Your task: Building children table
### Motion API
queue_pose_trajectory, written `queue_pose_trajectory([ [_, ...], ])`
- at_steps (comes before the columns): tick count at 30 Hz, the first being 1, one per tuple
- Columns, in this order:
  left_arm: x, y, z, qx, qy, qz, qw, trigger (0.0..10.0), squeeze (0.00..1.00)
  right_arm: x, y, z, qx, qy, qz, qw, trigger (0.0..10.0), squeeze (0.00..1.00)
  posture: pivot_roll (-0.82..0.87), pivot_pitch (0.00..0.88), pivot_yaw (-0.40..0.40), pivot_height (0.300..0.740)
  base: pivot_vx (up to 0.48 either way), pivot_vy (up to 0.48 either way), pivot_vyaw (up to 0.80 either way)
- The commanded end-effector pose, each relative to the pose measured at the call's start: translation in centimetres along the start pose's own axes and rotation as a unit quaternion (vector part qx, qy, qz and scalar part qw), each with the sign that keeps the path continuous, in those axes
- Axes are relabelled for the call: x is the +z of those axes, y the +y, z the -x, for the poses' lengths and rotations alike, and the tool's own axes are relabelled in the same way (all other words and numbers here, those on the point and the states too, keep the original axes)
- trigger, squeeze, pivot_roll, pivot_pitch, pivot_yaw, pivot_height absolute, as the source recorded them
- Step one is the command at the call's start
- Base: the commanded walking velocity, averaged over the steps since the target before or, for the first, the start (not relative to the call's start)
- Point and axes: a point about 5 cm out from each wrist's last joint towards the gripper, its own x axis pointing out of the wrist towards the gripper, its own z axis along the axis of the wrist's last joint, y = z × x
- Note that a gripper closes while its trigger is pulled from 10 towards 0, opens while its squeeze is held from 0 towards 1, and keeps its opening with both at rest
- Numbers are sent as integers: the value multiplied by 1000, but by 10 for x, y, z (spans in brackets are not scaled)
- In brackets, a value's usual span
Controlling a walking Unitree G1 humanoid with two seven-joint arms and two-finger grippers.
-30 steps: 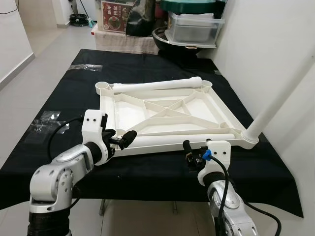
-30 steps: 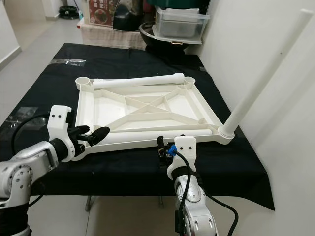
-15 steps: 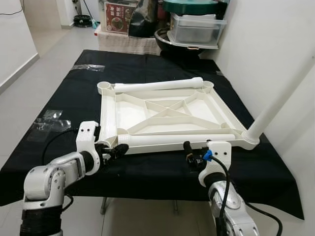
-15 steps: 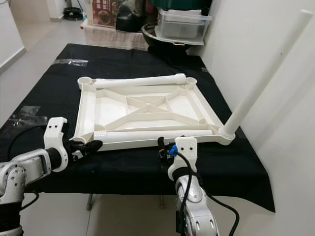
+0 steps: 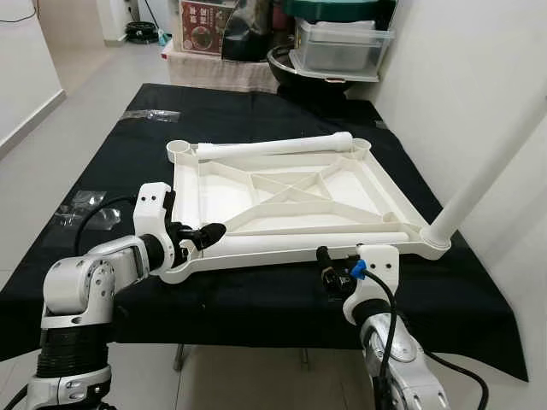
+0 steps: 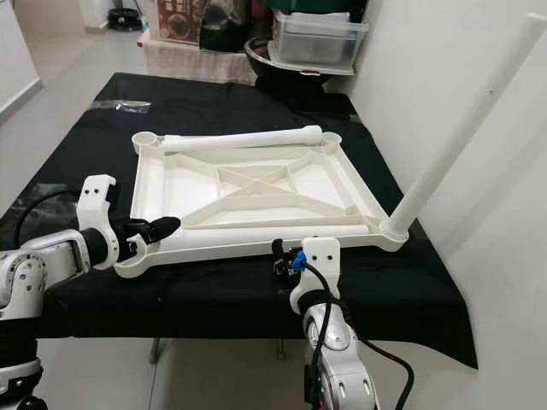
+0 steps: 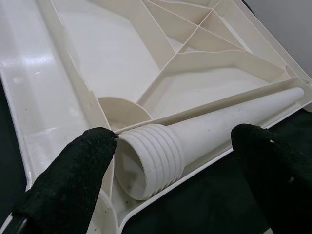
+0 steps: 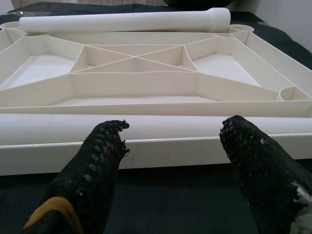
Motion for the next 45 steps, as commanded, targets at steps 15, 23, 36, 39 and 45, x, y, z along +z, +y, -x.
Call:
queue_pose_trajectory([
  [15, -16, -10, -15, -45, 27, 9, 999, 10000, 0, 0, -1, 1, -1, 11, -5, 1000, 10000, 0, 65, 108, -86, 740, 0, 0, 0],
  [23, -18, -17, -20, -50, 30, 27, 998, 10000, 0, 2, -1, 0, -3, 12, -8, 1000, 10000, 0, 74, 132, -88, 740, 0, 0, 0],
  [36, -12, -29, -29, -96, 33, 89, 991, 10000, 0, 3, 1, -1, -2, 15, -9, 1000, 10000, 0, 70, 135, -82, 740, 0, 0, 0],
  [39, -1, -30, -29, -117, 19, 112, 987, 10000, 0, 3, 1, -2, -3, 16, -10, 1000, 10000, 0, 72, 134, -79, 740, 0, 0, 0],
  [45, 9, -33, -25, -155, 15, 146, 977, 10000, 0, 3, 2, -2, -3, 16, -12, 1000, 10000, 0, 74, 138, -78, 740, 0, 0, 0],
])
